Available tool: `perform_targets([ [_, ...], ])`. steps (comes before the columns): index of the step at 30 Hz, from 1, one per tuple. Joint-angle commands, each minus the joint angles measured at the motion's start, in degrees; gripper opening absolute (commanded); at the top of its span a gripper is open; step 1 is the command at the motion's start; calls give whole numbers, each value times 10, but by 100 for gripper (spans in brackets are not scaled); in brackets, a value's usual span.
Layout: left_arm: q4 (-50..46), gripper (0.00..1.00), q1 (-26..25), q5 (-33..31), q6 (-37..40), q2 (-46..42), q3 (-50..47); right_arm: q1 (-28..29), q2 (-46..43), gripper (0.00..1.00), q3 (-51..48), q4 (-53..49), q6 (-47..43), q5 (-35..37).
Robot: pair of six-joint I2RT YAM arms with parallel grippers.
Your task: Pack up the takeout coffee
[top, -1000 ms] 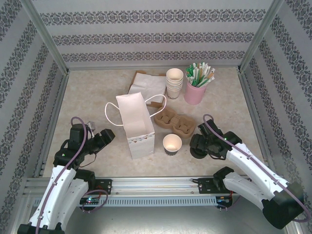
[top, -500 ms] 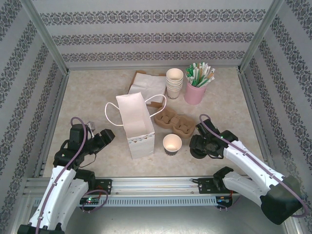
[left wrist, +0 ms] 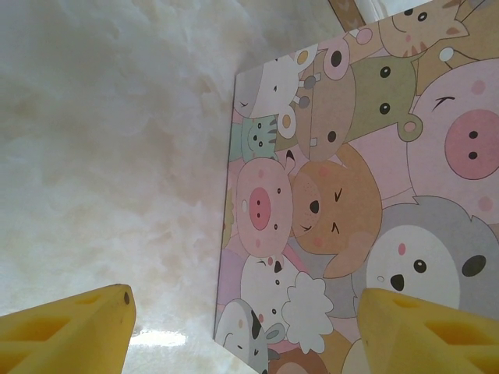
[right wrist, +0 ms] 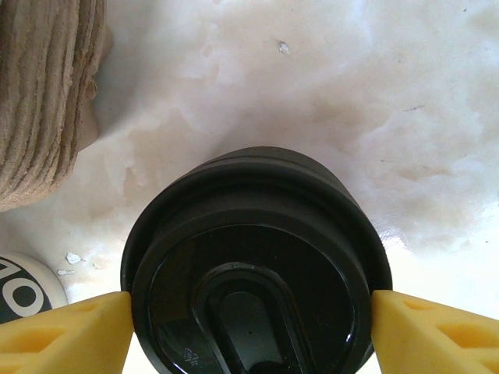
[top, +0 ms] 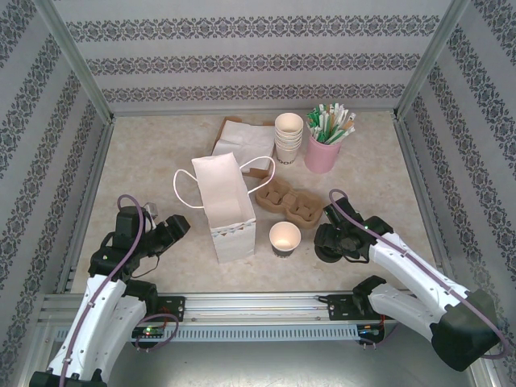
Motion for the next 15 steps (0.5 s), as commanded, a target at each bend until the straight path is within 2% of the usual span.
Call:
perform_targets([
  [1, -16, 76, -7, -8, -3, -6, -4, -3, 3, 77, -7, -4, -8, 14],
  [15, -17, 76, -8, -8, -5, -6, -4, -3, 1, 72, -2, -12, -3, 17],
])
